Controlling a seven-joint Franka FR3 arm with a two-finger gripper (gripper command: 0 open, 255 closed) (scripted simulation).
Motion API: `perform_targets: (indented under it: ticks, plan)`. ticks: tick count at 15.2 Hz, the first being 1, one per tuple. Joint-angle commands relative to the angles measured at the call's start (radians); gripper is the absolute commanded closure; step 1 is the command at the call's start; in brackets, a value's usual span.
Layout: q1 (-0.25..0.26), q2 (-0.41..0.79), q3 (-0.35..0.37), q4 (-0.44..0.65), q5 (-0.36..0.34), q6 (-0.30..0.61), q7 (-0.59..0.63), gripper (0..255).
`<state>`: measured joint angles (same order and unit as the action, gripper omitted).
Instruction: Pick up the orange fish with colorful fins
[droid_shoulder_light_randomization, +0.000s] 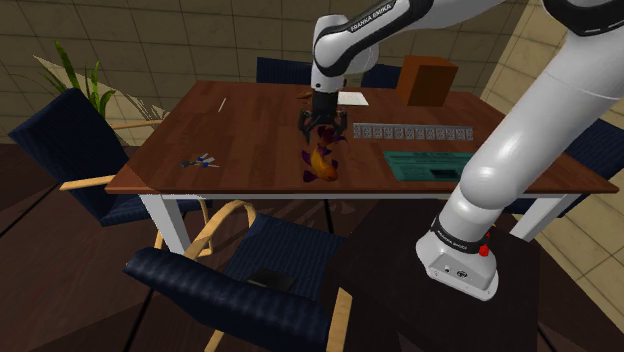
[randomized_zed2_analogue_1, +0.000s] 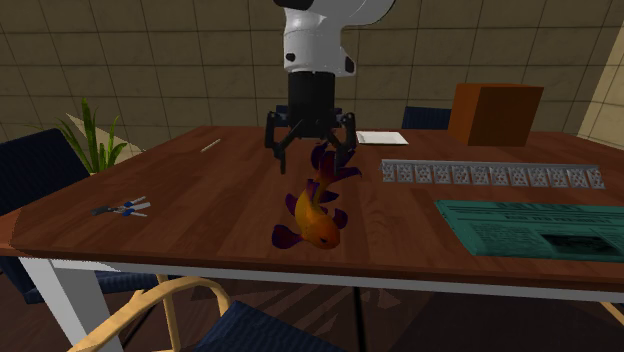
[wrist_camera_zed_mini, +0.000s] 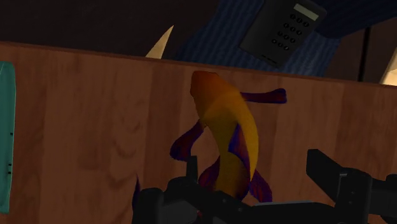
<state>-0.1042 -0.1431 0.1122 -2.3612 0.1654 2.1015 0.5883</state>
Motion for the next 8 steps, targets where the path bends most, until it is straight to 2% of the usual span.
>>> perform_targets:
  ticks: [1,5,7,8]
  plan:
    - [-0.002,0.019,-0.001,-0.009,0.002,0.03,-0.001,0]
    - [0.0,0.057,0.001,-0.036,0.005,0.095,-0.008,0]
    - [0.0,0.057,0.001,-0.036,0.005,0.095,-0.008,0]
    - [0.0,0.056,0.001,-0.037,0.005,0.095,-0.008,255]
